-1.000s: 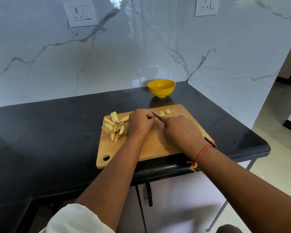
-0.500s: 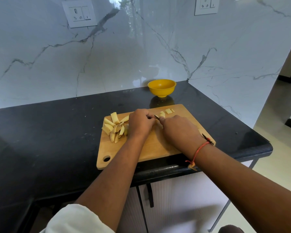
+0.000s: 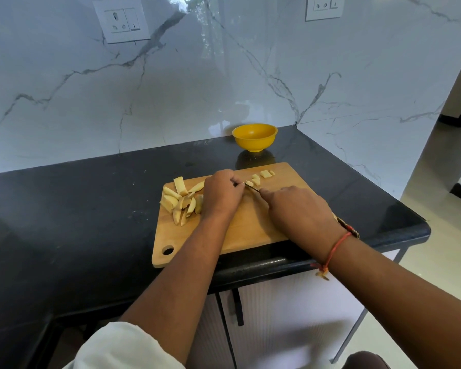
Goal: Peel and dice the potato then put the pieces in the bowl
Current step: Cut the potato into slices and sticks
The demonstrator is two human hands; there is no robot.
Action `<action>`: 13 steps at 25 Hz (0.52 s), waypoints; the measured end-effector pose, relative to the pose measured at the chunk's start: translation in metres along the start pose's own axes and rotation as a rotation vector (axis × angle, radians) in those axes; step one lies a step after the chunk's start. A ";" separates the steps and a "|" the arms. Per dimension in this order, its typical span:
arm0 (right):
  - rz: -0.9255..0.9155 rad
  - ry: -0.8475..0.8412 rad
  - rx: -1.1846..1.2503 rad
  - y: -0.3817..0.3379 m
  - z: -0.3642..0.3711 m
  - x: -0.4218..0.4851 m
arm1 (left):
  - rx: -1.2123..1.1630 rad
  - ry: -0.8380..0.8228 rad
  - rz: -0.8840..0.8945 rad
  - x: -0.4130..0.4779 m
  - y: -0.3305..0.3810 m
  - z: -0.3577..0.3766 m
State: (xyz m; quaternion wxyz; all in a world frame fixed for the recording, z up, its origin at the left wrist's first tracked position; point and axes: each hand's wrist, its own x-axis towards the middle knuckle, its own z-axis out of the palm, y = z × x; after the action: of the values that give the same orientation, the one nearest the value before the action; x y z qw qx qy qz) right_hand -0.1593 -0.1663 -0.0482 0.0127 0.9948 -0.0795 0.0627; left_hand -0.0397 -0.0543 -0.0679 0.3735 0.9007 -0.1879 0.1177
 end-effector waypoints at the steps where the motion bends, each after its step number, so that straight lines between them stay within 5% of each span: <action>1: -0.006 0.015 -0.005 0.002 0.000 -0.003 | -0.001 0.006 -0.004 0.000 0.000 0.000; 7: 0.011 0.116 0.037 0.015 0.001 -0.012 | -0.001 0.017 -0.014 0.001 -0.001 0.002; 13: 0.128 0.350 0.396 0.026 0.005 0.004 | -0.024 -0.030 -0.001 -0.003 0.003 0.001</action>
State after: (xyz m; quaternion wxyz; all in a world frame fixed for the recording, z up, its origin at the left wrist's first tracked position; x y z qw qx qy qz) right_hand -0.1591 -0.1931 -0.0524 -0.1724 0.9449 -0.1251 0.2485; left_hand -0.0439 -0.0562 -0.0679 0.3814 0.8980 -0.1945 0.1017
